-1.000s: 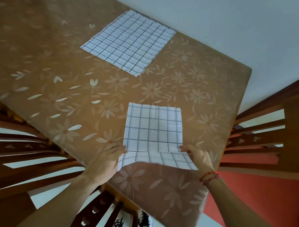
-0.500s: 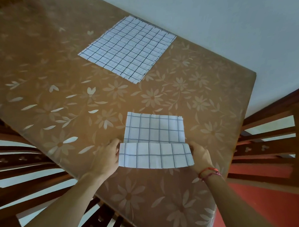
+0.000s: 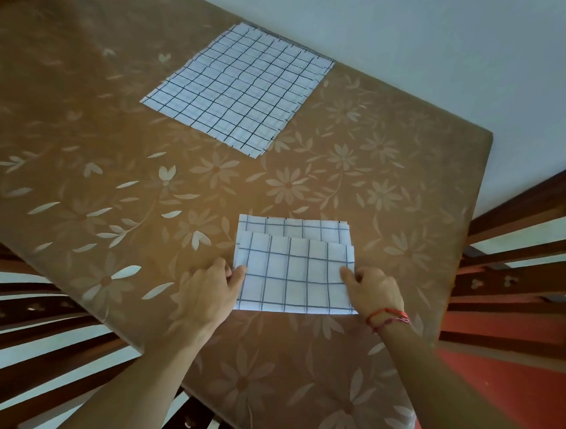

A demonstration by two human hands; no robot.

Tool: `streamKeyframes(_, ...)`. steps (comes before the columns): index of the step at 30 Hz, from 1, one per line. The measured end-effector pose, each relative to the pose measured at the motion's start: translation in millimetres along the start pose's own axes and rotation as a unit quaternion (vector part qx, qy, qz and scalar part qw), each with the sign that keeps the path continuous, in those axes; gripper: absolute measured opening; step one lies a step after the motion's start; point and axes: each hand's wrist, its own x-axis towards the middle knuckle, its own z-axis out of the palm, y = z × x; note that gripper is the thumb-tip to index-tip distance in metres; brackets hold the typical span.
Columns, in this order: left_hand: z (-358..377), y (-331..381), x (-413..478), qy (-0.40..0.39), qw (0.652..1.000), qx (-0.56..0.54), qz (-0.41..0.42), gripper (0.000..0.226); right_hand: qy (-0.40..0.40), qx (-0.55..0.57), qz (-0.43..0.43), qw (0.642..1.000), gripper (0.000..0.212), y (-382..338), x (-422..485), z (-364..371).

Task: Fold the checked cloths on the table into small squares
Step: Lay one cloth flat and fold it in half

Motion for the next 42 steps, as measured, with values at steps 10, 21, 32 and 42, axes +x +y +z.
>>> streamKeyframes(10,-4,-9,-16,-0.01,0.997,-0.027,0.065,0.062,0.026,0.062,-0.01,0.998,0.05,-19,18,-9)
streamKeyframes(21,0,-13,-31,-0.024,0.974,-0.224,-0.01,0.05,-0.024,0.229,-0.014,0.973,0.068,19,11,2)
streamKeyframes(32,19,-20,-21,-0.002,0.975,-0.223,-0.009,0.033,0.004,0.147,-0.032,0.989,0.04,4,25,11)
streamKeyframes(42,20,-6,-20,0.096,0.98,0.013,0.173,0.026,0.012,0.118,-0.016,0.993,0.044,-9,27,8)
